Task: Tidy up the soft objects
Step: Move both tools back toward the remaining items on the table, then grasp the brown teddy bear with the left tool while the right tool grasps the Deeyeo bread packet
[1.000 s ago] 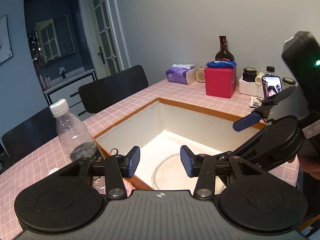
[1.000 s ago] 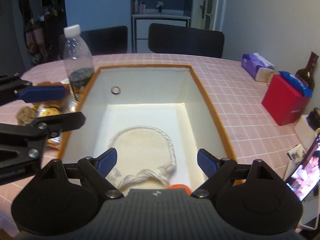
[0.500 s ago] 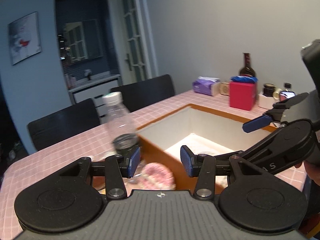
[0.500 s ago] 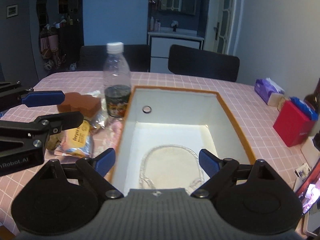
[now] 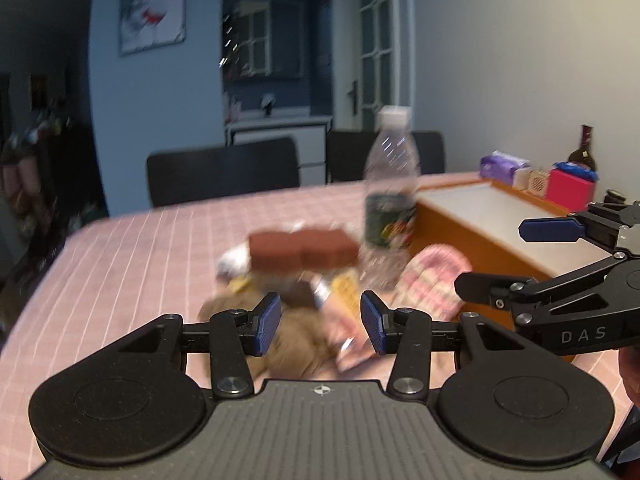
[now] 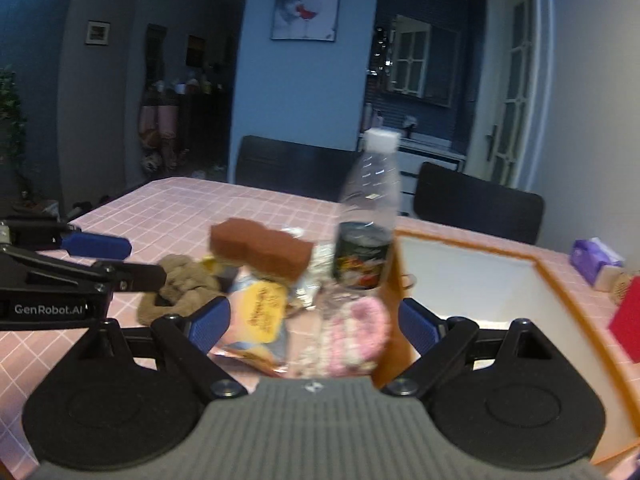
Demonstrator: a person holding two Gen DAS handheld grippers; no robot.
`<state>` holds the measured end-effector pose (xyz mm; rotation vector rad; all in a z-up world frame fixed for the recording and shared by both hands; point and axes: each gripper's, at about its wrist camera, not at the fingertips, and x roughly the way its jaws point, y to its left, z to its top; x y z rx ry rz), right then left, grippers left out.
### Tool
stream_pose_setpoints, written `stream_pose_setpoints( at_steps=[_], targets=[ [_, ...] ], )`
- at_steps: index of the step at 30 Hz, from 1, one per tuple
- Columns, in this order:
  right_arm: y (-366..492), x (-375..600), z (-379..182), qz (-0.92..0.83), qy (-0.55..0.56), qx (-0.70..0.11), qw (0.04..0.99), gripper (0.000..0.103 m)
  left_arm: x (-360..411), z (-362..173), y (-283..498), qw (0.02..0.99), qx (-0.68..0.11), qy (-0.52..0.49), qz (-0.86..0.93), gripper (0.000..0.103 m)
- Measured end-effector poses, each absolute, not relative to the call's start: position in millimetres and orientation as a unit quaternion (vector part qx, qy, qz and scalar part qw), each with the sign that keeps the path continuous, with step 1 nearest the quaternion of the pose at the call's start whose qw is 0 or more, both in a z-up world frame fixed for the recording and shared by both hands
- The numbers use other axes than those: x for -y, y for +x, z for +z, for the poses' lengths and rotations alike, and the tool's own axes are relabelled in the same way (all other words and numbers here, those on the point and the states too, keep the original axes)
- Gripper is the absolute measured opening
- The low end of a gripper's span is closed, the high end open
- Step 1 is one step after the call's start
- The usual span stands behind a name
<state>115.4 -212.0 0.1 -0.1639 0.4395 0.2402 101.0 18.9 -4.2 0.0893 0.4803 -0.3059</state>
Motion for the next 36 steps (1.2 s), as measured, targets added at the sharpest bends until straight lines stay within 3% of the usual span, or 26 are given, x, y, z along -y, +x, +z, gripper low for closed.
stream_pose_setpoints(
  at_steps=[6,26,29,32,36],
  targets=[
    [139,186,-38,0.13,-0.093,-0.254,0.954,0.077,-39,-33,108,0.952,-0.275,0.036,-0.129,0.053],
    [178,170,-72,0.157,-0.114,-0.303,0.933,0.074,-33,-63,161,0.934,-0.324,0.018,-0.146,0.05],
    [182,167,-78,0.161,-0.116,-0.308,0.93,0.074,-28,-68,164,0.931,-0.334,0.027,-0.142,0.044],
    [186,165,-81,0.171,-0.11,-0.308,0.93,0.065,-28,-72,165,0.93,-0.34,0.031,-0.134,0.034],
    [188,161,-83,0.182,-0.103,-0.309,0.928,0.034,-30,-71,165,0.932,-0.339,0.021,-0.129,0.023]
  ],
)
